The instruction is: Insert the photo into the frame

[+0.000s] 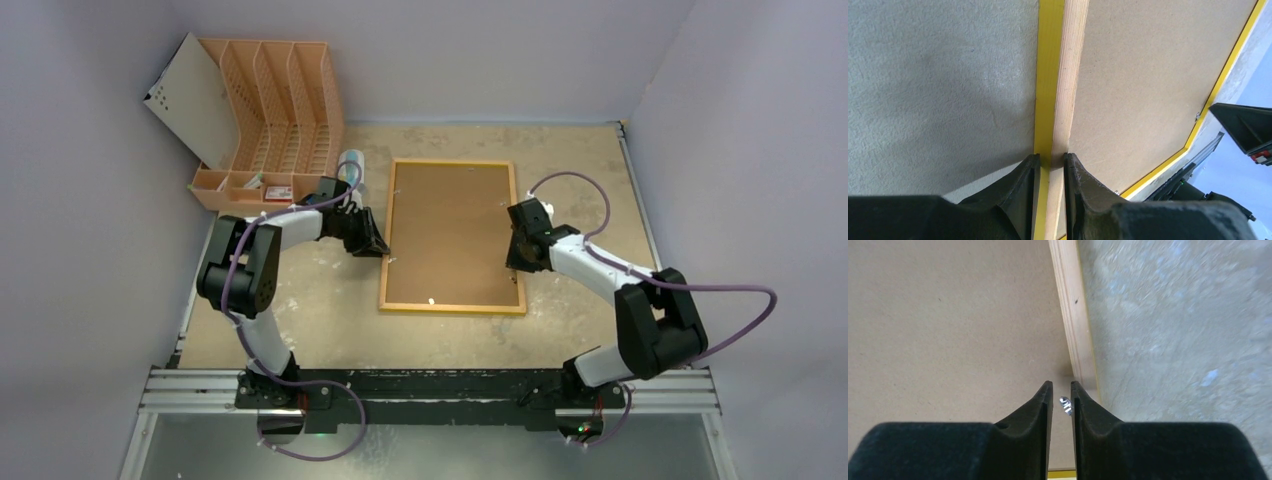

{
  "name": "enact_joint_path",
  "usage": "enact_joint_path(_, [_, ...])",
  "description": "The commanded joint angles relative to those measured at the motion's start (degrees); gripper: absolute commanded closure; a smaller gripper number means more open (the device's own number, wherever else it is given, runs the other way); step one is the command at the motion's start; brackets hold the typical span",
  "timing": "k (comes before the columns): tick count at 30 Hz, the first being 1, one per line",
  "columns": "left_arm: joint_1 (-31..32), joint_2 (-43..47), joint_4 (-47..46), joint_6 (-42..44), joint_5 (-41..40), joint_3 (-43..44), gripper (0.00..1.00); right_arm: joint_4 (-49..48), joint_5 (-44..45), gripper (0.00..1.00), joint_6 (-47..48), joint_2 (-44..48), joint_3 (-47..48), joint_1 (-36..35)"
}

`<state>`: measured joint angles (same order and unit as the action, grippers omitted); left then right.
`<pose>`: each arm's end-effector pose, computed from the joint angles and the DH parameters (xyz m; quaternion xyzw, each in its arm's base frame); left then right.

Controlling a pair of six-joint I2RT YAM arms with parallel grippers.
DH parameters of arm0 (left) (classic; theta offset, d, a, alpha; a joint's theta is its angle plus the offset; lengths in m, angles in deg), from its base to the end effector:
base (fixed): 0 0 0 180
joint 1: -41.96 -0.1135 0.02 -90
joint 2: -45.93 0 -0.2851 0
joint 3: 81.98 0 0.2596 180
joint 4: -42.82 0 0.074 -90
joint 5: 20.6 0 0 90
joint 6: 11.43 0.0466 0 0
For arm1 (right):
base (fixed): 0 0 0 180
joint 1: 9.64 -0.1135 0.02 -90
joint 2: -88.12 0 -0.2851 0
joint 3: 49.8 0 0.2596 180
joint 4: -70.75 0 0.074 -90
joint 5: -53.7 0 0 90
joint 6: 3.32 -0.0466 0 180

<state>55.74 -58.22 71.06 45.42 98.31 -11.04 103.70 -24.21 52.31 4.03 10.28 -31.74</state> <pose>0.3460 -0.1080 0.1469 -0.0972 0.9354 -0.3170 0.1227 0.2751 0.1012 0.1912 0.1317 0.9447 0.0448 0.2969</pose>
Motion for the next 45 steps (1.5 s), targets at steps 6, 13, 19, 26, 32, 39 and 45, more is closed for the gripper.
enact_joint_path(6, [-1.4,-0.3,6.0,5.9,-4.0,2.3,0.68,-1.9,-0.9,0.73,5.2,7.0,3.2,0.7])
enact_joint_path(13, [-0.1,5.2,6.8,8.4,-4.4,4.7,0.59,4.5,5.3,0.43,1.1,7.3,0.3,0.9])
enact_joint_path(19, [6.7,9.3,6.0,7.8,-9.6,6.2,0.55,5.2,1.0,0.39,-1.0,7.7,-2.1,1.6])
enact_joint_path(26, [15.1,5.4,-4.1,2.3,-3.1,6.8,0.55,1.4,-8.2,0.41,-1.5,5.6,-5.0,1.6])
enact_joint_path(32, [19.7,-0.6,-12.0,-0.2,3.5,8.9,0.55,-1.7,-13.7,0.44,1.1,3.3,-6.4,1.7])
enact_joint_path(39, [24.0,-6.4,-16.1,-1.1,5.0,13.8,0.57,-7.8,-20.9,0.55,1.2,5.9,-7.6,1.5])
enact_joint_path(45, [26.3,-9.7,-19.3,-1.2,6.4,14.8,0.60,-5.4,-15.3,0.49,0.3,6.1,-6.4,1.5])
